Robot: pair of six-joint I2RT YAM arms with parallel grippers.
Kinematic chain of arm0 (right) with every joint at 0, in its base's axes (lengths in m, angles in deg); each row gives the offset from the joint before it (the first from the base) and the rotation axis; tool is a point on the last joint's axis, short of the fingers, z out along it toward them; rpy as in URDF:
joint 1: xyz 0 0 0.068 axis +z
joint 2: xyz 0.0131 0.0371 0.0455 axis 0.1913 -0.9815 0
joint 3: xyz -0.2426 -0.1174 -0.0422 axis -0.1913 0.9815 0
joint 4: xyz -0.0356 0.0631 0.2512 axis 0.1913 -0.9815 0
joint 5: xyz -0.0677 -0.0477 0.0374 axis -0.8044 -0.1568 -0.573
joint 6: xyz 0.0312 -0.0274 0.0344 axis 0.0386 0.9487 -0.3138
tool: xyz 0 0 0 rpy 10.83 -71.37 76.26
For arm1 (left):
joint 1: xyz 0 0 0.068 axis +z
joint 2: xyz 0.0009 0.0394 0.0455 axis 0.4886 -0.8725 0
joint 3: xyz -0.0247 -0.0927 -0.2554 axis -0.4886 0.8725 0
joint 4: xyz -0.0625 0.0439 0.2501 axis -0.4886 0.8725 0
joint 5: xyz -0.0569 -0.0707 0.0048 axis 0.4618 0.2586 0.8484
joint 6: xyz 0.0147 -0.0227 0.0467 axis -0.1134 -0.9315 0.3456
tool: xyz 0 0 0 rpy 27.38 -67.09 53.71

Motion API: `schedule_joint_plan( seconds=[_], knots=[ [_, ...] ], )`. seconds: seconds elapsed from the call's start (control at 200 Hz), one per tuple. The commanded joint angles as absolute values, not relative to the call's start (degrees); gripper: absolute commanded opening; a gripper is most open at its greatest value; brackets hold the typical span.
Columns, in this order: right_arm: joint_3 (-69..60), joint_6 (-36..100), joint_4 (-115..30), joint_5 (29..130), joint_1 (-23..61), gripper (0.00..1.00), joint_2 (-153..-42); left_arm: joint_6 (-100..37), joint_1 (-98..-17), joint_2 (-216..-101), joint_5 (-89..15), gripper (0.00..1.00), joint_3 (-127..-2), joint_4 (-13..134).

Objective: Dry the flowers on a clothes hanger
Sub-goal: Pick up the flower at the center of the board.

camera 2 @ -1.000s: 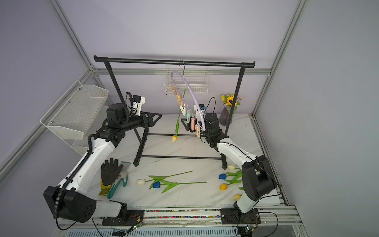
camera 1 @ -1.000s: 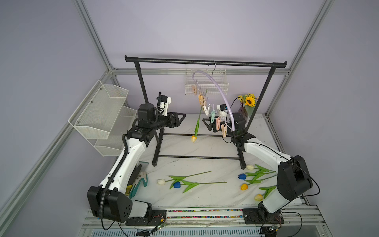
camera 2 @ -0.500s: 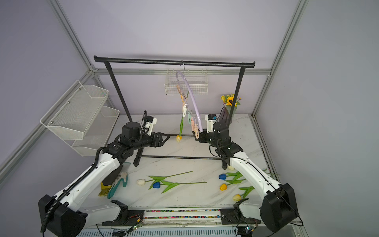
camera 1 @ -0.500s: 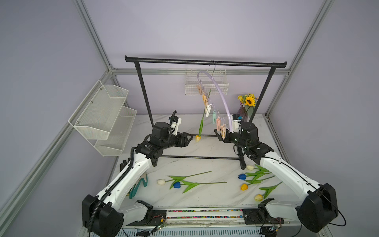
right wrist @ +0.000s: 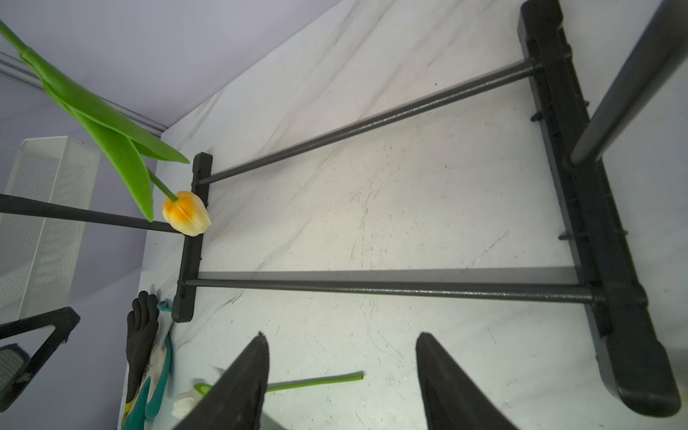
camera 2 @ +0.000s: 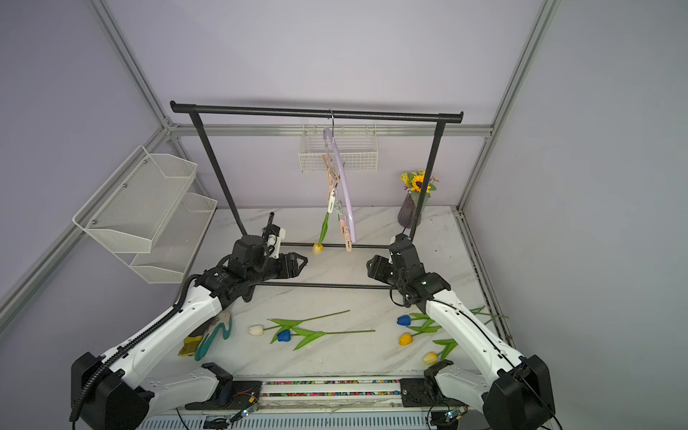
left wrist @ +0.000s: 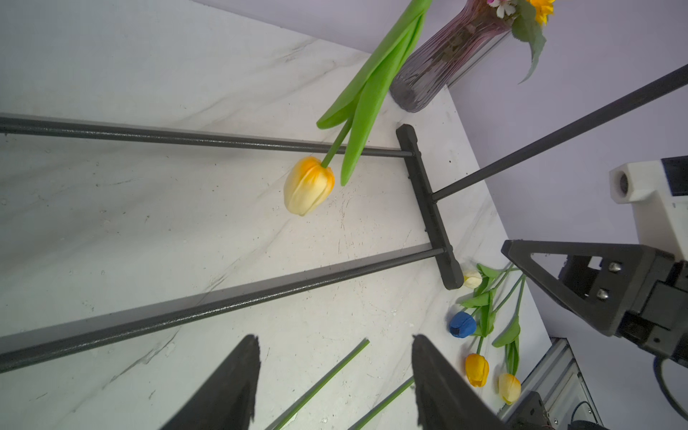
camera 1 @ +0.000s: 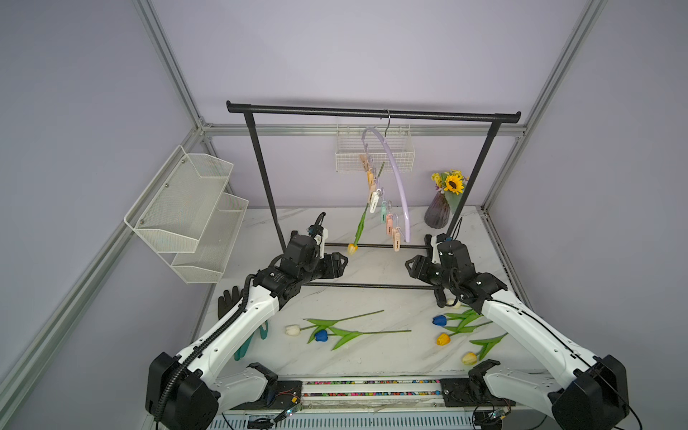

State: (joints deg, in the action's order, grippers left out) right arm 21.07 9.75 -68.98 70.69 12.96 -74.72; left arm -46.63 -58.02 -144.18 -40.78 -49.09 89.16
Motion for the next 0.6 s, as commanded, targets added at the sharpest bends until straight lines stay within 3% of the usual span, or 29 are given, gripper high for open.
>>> schedule_joint_plan(
  seconds=[0.0,0.175,0.595],
  knots=[
    [21.51,6.84,-72.26,70.32,12.66,0.65,-73.67,-45.4,-60.36,-145.73,-42.51,0.62,-48.51,92.33],
    [22.59,7.14,-71.41,70.43,12.7,0.64,-73.0,-39.07,-64.95,-152.56,-40.18,0.54,-50.5,101.08],
    [21.07,13.37,-68.43,74.15,11.98,0.65,-77.11,-27.74,-70.55,-169.77,-44.32,0.54,-56.67,116.9]
  ],
)
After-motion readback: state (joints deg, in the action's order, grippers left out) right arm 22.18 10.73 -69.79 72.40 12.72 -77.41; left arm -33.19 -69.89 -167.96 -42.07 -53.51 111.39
